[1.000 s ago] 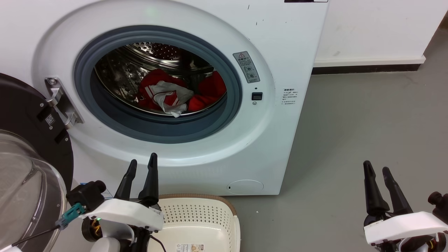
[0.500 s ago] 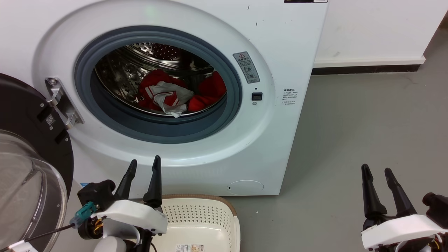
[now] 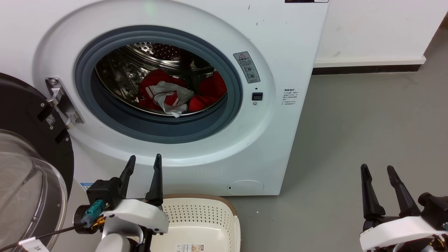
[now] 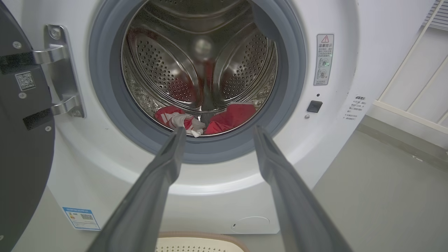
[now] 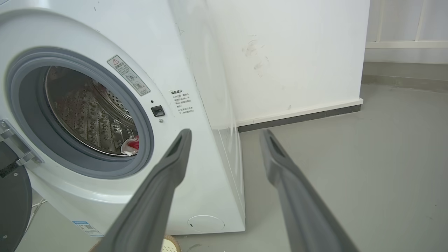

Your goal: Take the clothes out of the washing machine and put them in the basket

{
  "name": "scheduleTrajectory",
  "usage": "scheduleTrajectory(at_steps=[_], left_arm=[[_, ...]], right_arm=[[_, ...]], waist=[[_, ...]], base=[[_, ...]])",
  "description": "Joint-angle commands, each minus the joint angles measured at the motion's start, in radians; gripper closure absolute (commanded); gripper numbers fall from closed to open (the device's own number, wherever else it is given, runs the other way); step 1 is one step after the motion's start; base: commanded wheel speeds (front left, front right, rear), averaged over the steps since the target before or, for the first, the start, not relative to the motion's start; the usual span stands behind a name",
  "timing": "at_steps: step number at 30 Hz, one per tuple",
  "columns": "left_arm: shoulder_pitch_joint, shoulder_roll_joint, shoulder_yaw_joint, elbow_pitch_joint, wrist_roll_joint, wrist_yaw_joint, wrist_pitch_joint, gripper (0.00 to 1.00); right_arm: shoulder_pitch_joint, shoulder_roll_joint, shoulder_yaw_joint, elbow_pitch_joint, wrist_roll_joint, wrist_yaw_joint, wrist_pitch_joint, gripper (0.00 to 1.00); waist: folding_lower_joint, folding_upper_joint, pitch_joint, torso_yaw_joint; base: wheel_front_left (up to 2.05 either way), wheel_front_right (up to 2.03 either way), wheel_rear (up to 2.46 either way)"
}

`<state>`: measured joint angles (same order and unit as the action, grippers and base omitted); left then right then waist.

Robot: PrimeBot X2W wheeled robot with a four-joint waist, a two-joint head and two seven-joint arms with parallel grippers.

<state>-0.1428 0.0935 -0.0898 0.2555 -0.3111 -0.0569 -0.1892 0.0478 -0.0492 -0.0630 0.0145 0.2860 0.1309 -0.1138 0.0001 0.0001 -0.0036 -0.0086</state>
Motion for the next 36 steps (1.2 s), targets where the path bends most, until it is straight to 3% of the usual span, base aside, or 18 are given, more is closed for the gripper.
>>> scheduleTrajectory(at_steps=[1,21,36], left_arm=[[-0.016,0.007,-0.004,-0.005,0.029,0.007,-0.011,0.00],[-0.014,0.004,-0.013,0.009,0.164,0.028,-0.052,0.00],[-0.015,-0.014,0.010,0.025,0.223,0.012,-0.077,0.00]], right_arm=[[0.008,-0.002,0.001,-0.012,-0.027,0.000,-0.010,0.00],[0.024,-0.002,0.000,-0.004,-0.178,0.000,-0.039,0.00],[0.031,-0.002,0.000,-0.001,-0.257,0.000,-0.064,0.00]], waist=[[-0.0001,-0.0001,0.000,0.000],[-0.0001,-0.0001,-0.001,0.004],[-0.0001,-0.0001,-0.002,0.007]], base=[[0.00,0.00,0.00],[0.00,0.00,0.00],[0.00,0.00,0.00]])
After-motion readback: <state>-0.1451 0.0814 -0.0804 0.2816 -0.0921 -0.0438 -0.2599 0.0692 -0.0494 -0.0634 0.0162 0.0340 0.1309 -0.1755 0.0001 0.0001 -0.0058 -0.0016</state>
